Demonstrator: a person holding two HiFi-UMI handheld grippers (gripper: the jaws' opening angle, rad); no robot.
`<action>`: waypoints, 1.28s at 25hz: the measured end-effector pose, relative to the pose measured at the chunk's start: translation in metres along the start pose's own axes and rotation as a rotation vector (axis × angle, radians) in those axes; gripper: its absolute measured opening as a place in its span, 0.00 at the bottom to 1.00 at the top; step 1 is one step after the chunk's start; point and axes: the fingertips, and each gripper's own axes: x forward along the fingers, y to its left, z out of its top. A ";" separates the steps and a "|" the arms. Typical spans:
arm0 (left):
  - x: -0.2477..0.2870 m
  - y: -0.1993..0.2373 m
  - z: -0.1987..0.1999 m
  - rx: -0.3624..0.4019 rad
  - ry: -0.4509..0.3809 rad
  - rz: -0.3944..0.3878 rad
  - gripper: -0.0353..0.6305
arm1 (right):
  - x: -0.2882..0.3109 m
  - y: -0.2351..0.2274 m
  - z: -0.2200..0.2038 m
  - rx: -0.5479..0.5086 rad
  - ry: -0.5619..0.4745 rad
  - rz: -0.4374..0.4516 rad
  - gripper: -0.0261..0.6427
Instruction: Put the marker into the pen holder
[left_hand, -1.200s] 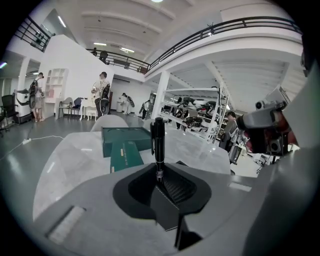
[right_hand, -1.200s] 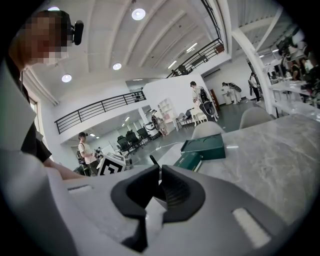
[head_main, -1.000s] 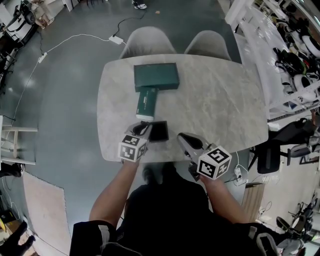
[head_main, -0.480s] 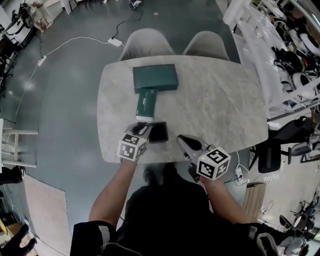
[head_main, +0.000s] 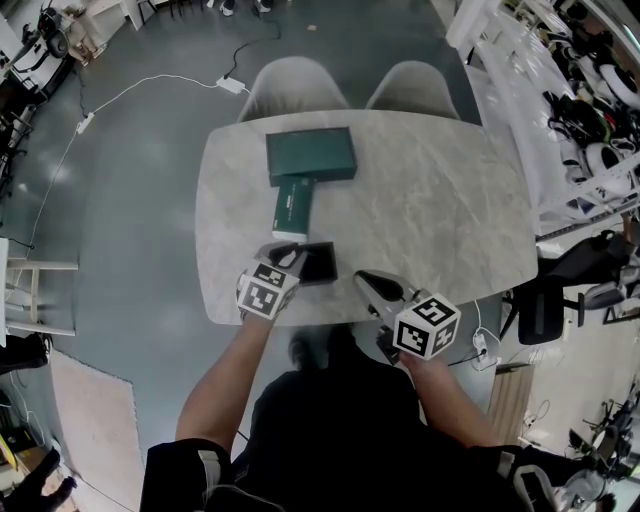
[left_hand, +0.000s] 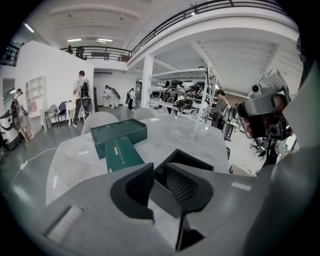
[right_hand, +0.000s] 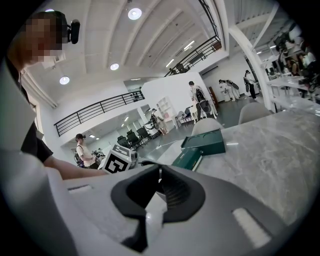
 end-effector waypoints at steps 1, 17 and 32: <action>0.000 0.000 0.001 0.009 0.003 0.002 0.18 | 0.000 0.000 0.000 0.002 -0.001 0.000 0.06; -0.003 -0.002 0.005 0.141 0.030 0.025 0.15 | -0.001 -0.006 -0.007 0.019 0.001 -0.001 0.06; -0.050 0.010 0.023 0.003 -0.105 0.048 0.22 | -0.009 0.012 -0.008 -0.005 -0.015 -0.019 0.06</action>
